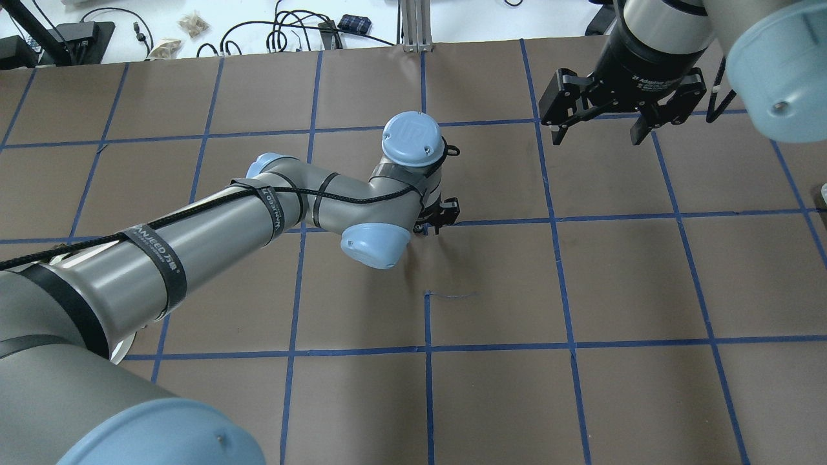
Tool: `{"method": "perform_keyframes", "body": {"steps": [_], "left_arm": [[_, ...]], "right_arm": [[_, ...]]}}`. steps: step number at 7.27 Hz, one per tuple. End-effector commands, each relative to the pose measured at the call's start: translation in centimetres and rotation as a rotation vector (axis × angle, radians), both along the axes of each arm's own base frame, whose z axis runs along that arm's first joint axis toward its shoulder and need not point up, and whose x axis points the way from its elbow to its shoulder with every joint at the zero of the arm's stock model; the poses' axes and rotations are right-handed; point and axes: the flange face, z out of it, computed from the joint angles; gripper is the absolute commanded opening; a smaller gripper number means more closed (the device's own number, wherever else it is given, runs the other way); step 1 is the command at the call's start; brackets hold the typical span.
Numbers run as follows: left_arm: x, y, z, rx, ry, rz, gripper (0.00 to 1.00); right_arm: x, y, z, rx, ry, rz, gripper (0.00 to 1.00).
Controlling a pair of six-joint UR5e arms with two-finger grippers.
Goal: Place bearing gear from tray to pile
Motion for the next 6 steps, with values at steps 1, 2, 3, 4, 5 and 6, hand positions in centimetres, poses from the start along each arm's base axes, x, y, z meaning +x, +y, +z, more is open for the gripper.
{"method": "perform_keyframes", "body": {"steps": [1,2,3,4,5,6], "left_arm": [[0.24,-0.24,-0.34,0.005,-0.003,-0.022,0.73],[0.32,-0.04,-0.49,0.009,-0.005,-0.022,0.72],[0.41,0.16,-0.26,0.008,-0.005,-0.020,0.58],[0.49,0.35,-0.79,0.017,-0.009,-0.020,0.43],[0.45,0.26,-0.77,0.016,-0.008,-0.022,0.37],[0.37,0.06,-0.62,0.012,-0.006,-0.023,0.36]], "right_arm": [[-0.37,-0.27,0.29,-0.020,0.009,-0.007,1.00],[-0.50,-0.32,0.29,-0.020,0.007,-0.013,1.00],[-0.73,-0.44,0.37,-0.021,-0.007,-0.019,1.00],[-0.90,-0.30,0.56,-0.022,-0.005,-0.022,1.00],[-0.90,-0.35,0.49,-0.021,-0.005,-0.021,1.00],[-0.92,-0.28,0.54,-0.021,-0.003,-0.019,1.00]]}}
